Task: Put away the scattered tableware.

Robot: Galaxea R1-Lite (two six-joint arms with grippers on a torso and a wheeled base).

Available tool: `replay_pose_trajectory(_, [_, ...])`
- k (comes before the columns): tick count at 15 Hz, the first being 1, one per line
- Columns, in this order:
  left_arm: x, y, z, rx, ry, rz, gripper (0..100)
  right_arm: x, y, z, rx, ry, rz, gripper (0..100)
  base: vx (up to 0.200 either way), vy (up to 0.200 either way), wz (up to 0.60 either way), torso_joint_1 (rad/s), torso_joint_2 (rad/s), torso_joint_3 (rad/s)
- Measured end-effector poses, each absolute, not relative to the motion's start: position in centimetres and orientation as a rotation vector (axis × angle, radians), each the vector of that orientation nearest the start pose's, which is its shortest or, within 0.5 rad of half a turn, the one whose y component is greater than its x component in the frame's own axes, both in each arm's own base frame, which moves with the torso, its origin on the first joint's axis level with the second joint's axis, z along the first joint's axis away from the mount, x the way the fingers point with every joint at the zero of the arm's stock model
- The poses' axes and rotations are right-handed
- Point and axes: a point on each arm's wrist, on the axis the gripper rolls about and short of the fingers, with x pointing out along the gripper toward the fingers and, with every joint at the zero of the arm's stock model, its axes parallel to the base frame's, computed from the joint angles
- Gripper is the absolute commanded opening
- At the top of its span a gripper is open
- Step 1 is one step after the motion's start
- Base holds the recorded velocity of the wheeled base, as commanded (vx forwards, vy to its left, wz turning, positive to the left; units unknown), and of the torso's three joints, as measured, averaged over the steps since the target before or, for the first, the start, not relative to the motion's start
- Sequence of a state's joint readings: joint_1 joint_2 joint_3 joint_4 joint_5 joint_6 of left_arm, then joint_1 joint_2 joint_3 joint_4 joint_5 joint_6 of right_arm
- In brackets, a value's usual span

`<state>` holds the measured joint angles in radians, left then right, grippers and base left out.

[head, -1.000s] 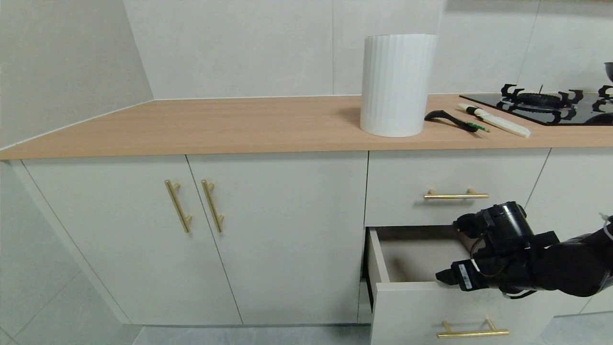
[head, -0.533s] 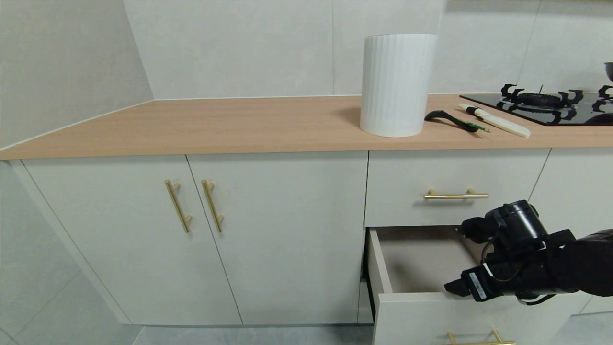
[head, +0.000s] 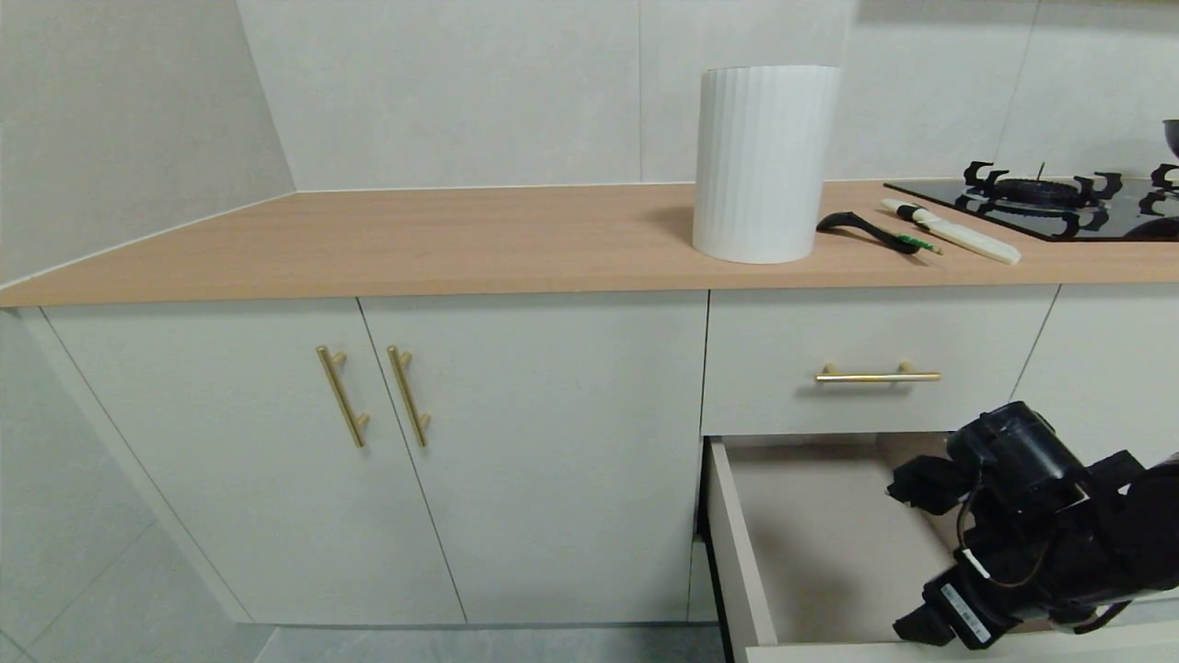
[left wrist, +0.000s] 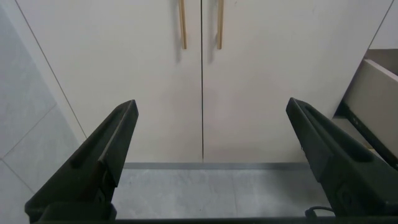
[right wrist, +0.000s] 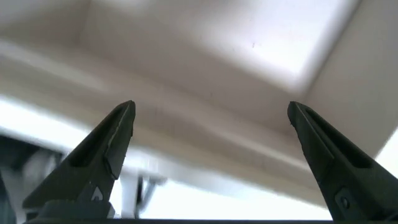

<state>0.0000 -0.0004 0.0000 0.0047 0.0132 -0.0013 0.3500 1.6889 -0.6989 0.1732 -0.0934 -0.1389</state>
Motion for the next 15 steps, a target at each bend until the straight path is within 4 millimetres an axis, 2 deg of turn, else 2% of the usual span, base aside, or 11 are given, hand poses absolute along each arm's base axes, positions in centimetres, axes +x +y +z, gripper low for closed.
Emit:
replay_pose_trajectory(4, [-2.3, 0.0, 7.5, -0.001, 0.004, 0.013, 100, 18.7, 8.6, 10.7, -0.502, 1.258, 0.400, 100, 0.000, 0.000, 0.00, 0.000, 0.00, 0.000])
replay_pose_trajectory(6, [-2.3, 0.0, 7.5, -0.002, 0.004, 0.013, 100, 18.4, 8.9, 11.1, -0.511, 1.249, 0.413, 100, 0.000, 0.000, 0.00, 0.000, 0.00, 0.000])
replay_pose_trajectory(8, [-2.3, 0.0, 7.5, -0.001, 0.004, 0.013, 100, 18.8, 9.1, 11.7, -0.485, 1.219, 0.401, 100, 0.000, 0.000, 0.00, 0.000, 0.00, 0.000])
replay_pose_trajectory(12, [-2.3, 0.0, 7.5, -0.001, 0.004, 0.013, 100, 21.2, 10.0, 14.9, -0.162, 1.090, 0.235, 100, 0.000, 0.000, 0.00, 0.000, 0.00, 0.000])
replay_pose_trajectory(15, [-2.3, 0.0, 7.5, -0.002, 0.004, 0.013, 100, 22.2, 9.8, 16.7, -0.083, 0.989, 0.211, 100, 0.000, 0.000, 0.00, 0.000, 0.00, 0.000])
